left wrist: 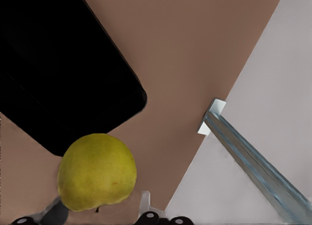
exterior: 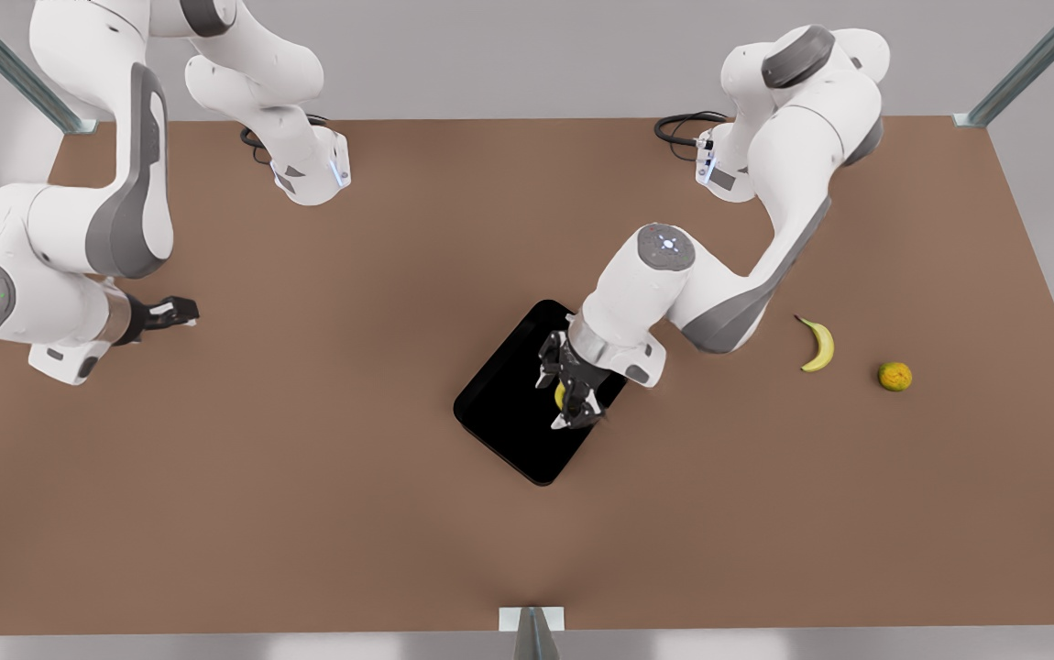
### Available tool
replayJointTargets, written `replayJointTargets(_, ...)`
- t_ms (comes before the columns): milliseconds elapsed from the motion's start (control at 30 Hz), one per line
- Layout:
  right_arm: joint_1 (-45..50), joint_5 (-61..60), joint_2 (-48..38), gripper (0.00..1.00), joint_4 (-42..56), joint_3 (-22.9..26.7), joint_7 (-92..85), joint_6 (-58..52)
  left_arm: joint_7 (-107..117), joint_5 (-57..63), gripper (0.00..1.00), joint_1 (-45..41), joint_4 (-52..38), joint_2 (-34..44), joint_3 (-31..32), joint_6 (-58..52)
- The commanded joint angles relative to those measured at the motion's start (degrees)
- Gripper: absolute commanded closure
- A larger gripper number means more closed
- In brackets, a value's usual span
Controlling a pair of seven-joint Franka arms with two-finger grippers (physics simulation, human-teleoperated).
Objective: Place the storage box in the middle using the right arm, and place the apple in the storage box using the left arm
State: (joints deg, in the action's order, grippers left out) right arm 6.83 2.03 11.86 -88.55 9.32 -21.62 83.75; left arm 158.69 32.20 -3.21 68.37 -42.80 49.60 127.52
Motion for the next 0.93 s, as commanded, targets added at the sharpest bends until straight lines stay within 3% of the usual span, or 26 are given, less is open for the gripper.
replayJointTargets(0,-0.06,-0.09,0.01,0.00,0.04,0.00,0.00,0.01,-0.32,-22.00,0.00,-0.31,-0.08,0.00,0.15,-0.25)
replayJointTargets(233,-0.06,-0.36,0.45,0.00,0.13,-0.18,0.00,0.36,-0.56,-15.06,0.00,-3.56,-0.34,1.75,0.76,-0.96)
replayJointTargets(333,-0.41,-0.09,-1.31,0.00,-0.05,-0.27,-0.09,0.97,-21.47,-16.11,0.00,-3.56,0.19,7.64,-10.92,-4.47)
replayJointTargets(500,-0.85,0.17,-4.30,0.00,-1.63,-1.06,-0.09,2.21,-103.72,-35.71,0.00,-2.77,12.66,23.99,-39.84,-15.98)
replayJointTargets(533,-0.94,0.17,-4.65,0.00,-1.72,-1.06,-0.09,2.21,-121.13,-35.71,0.00,-2.07,14.34,26.89,-42.30,-21.07)
replayJointTargets(667,-1.03,0.17,-4.47,0.00,-1.98,-1.06,-0.09,2.21,-154.47,-31.85,0.00,2.59,13.11,36.56,-42.48,-45.33)
replayJointTargets(767,-1.03,0.17,-4.38,0.00,-1.98,-0.97,-0.09,2.21,-154.65,-31.76,0.00,2.68,4.32,26.20,-42.39,-45.87)
replayJointTargets(900,-1.11,0.17,-4.38,0.00,-2.07,-1.06,0.00,2.21,-155.79,-31.76,0.00,2.68,3.97,25.40,-42.22,-45.25)
